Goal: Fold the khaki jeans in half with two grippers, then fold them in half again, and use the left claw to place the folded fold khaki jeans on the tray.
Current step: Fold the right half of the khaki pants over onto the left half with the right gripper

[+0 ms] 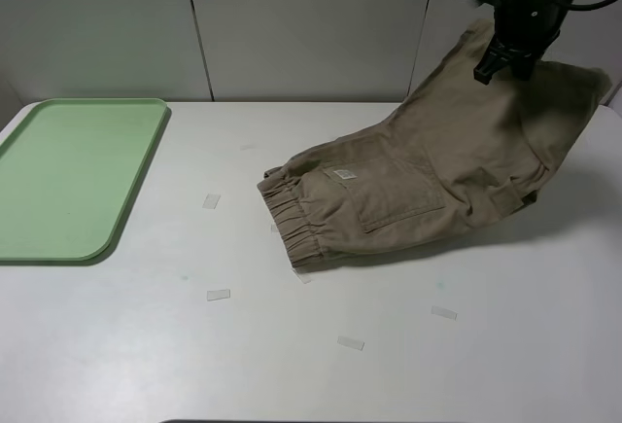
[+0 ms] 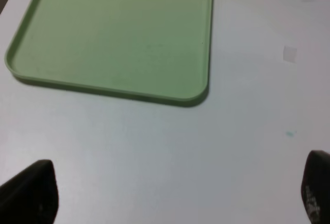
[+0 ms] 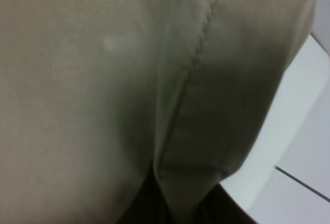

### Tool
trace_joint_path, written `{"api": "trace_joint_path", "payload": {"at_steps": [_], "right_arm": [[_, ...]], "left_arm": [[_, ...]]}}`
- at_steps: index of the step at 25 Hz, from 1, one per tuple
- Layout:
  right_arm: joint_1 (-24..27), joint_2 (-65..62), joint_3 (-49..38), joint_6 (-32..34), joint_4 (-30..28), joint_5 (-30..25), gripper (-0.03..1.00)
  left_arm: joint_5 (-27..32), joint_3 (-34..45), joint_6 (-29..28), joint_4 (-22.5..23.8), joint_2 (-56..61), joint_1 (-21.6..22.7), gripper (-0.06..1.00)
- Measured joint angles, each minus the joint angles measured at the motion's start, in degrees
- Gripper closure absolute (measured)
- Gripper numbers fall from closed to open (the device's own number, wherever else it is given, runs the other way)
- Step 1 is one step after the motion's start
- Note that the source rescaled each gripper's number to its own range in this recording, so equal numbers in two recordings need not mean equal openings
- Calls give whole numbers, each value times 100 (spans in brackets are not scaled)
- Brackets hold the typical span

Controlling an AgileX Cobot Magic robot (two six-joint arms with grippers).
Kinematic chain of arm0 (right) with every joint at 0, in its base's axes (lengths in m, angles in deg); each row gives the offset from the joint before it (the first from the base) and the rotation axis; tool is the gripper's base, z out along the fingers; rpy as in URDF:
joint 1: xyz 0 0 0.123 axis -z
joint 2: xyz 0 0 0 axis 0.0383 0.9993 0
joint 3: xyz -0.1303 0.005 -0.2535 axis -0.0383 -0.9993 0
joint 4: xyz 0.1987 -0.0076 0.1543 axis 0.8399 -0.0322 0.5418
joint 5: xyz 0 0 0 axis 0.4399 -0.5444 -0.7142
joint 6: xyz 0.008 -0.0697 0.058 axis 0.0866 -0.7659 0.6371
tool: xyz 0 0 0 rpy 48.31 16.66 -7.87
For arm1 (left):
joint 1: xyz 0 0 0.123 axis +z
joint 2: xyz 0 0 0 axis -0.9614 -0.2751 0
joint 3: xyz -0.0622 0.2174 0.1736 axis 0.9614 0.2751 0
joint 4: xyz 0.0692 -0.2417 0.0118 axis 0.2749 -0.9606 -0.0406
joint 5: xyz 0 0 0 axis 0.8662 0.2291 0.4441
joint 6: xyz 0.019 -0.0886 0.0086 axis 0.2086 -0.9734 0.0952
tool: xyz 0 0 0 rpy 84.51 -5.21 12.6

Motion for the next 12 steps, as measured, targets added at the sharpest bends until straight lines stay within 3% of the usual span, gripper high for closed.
{"api": "trace_joint_path", "payload": {"at_steps": [7,12], "right_arm": [[46,-300,-8,51,-153,-277,92],[-286,-317,-15,502,-17,-386,92]], "left_arm": [[0,0,0,0,0,0,1],[0,0,2,0,0,0,1]]}}
